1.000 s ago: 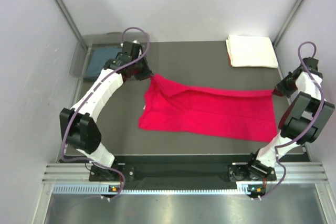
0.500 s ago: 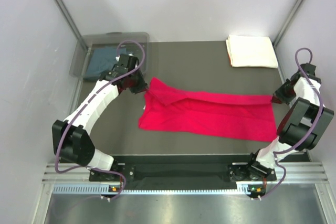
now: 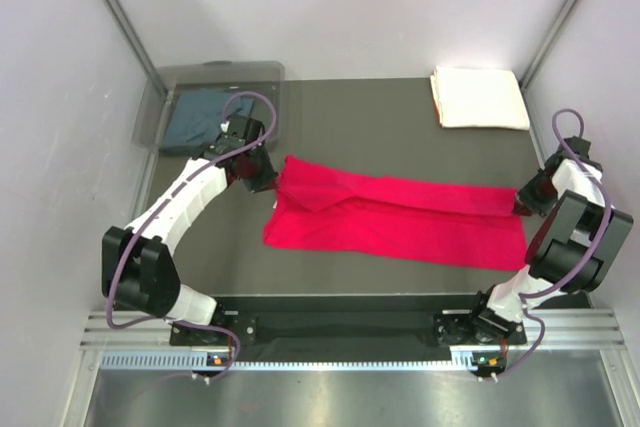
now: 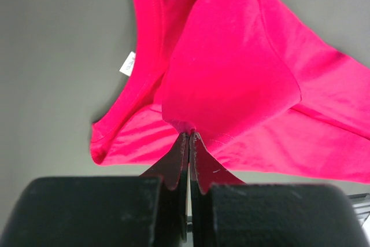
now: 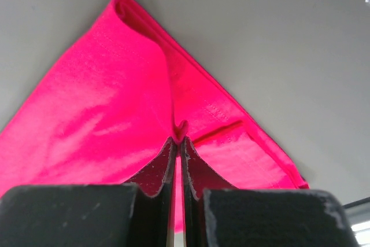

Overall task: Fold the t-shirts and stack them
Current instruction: Fold the tshirt

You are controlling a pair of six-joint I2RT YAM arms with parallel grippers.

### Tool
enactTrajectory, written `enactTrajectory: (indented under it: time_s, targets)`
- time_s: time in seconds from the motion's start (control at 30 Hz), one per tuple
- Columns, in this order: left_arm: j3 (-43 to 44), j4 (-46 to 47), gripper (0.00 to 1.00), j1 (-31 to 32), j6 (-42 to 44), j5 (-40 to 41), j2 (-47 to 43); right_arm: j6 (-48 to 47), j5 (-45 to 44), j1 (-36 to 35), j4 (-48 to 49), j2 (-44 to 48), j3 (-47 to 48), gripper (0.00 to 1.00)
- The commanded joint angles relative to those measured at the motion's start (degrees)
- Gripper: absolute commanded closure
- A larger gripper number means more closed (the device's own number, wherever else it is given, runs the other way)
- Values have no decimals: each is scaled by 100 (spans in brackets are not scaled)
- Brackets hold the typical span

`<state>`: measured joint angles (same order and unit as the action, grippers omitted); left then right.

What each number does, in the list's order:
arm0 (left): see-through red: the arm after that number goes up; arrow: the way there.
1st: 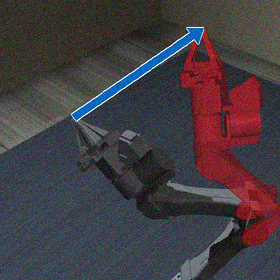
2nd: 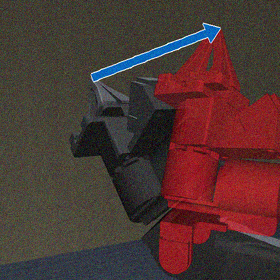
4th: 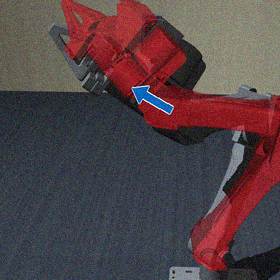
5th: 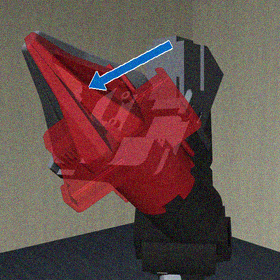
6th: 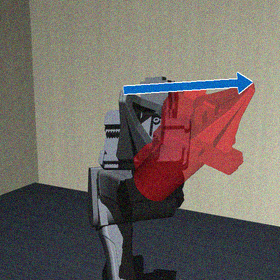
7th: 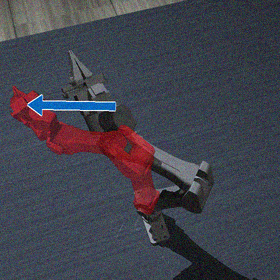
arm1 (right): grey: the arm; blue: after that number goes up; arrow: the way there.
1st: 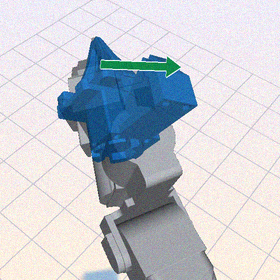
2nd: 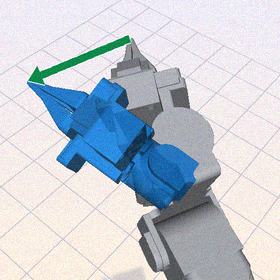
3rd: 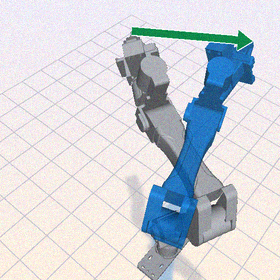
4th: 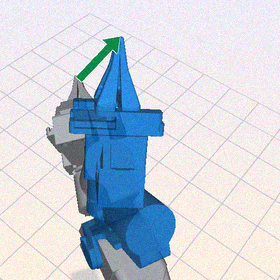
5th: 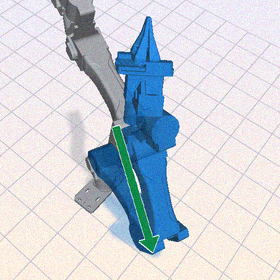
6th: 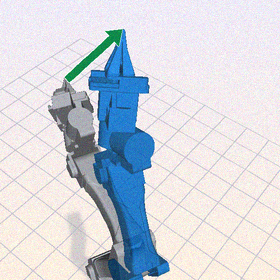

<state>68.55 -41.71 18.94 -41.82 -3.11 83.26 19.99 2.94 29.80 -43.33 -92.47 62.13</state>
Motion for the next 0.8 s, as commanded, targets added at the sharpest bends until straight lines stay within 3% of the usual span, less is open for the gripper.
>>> enactTrajectory:
  time_s: [0.0, 0.77]
  targets:
    - [-114, -109, 100, -48, 95, 92, -100, -56, -241, 52, 255, 334, -78, 100]
    - [-870, -188, 100, -66, 148, -84, -328, -100, -268, 61, 633, -149, -236, 100]
